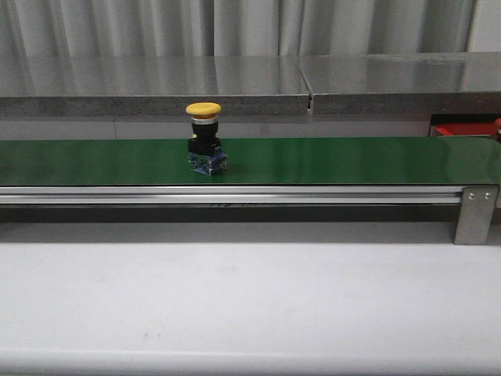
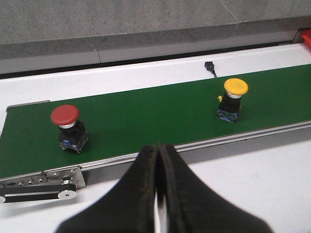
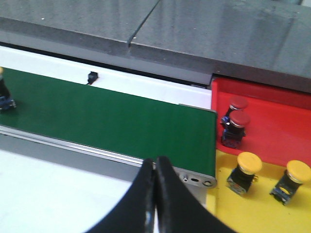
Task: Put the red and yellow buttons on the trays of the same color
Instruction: 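Lower the right gripper onto the yellow button on the belt, close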
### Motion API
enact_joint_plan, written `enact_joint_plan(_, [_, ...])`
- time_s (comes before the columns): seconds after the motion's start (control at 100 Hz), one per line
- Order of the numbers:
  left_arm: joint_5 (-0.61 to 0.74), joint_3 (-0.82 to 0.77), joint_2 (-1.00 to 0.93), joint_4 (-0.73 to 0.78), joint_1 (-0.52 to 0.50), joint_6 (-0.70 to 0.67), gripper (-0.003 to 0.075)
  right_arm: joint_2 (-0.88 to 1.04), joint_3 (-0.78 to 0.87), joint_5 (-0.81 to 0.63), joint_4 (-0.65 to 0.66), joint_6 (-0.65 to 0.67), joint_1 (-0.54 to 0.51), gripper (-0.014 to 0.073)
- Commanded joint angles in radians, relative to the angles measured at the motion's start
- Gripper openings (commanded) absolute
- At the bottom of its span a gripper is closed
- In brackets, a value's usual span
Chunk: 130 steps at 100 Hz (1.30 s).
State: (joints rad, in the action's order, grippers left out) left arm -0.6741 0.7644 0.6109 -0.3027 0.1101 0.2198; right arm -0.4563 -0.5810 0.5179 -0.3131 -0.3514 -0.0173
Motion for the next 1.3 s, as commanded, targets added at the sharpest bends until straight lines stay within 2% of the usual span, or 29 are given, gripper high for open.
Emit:
enact_joint_plan(0.0, [0.081, -0.005, -0.063, -0.023, 0.007, 0.0, -0.002, -0.065, -0.066, -0.066, 0.007, -0.01, 0.065, -0.0117])
enact_joint_plan(0.25, [0.091, -0.025, -0.152, -0.014, 0.007, 0.0, -0.002, -0.325, -0.226, -0.038, 0.041, -0.01, 0.286, -0.0113])
enact_joint_plan(0.33, [0.089, -0.026, -0.152, -0.014, 0.007, 0.0, -0.002, -0.423, -0.281, -0.032, 0.041, -0.01, 0.335, -0.0075])
enact_joint_plan(0.38, [0.087, -0.027, -0.152, -0.014, 0.007, 0.0, -0.002, -0.478, -0.317, -0.032, 0.041, -0.01, 0.356, -0.0017])
enact_joint_plan(0.45, [0.084, -0.027, -0.152, -0.014, 0.007, 0.0, -0.002, -0.555, -0.366, -0.032, 0.04, -0.01, 0.374, 0.0111])
enact_joint_plan(0.55, [0.082, -0.027, -0.152, -0.014, 0.007, 0.0, -0.002, -0.649, -0.434, -0.032, 0.036, -0.01, 0.394, 0.0369])
enact_joint_plan(0.6, [0.082, -0.027, -0.152, -0.014, 0.007, 0.0, -0.002, -0.692, -0.464, -0.032, 0.036, -0.01, 0.402, 0.0471])
enact_joint_plan(0.64, [0.082, -0.027, -0.152, -0.014, 0.007, 0.0, -0.002, -0.728, -0.49, -0.027, 0.036, -0.01, 0.41, 0.0535])
enact_joint_plan(0.69, [0.082, -0.027, -0.152, -0.014, 0.007, 0.0, -0.002, -0.769, -0.524, -0.011, 0.036, -0.01, 0.416, 0.0573])
enact_joint_plan(1.08, [0.082, -0.027, -0.152, -0.014, 0.007, 0.0, -0.002, -1.105, -0.827, 0.249, 0.028, -0.011, 0.428, 0.0575])
enact_joint_plan(1.29, [0.082, -0.027, -0.152, -0.014, 0.007, 0.0, -0.002, -1.251, -0.961, 0.298, 0.027, -0.011, 0.428, 0.0575])
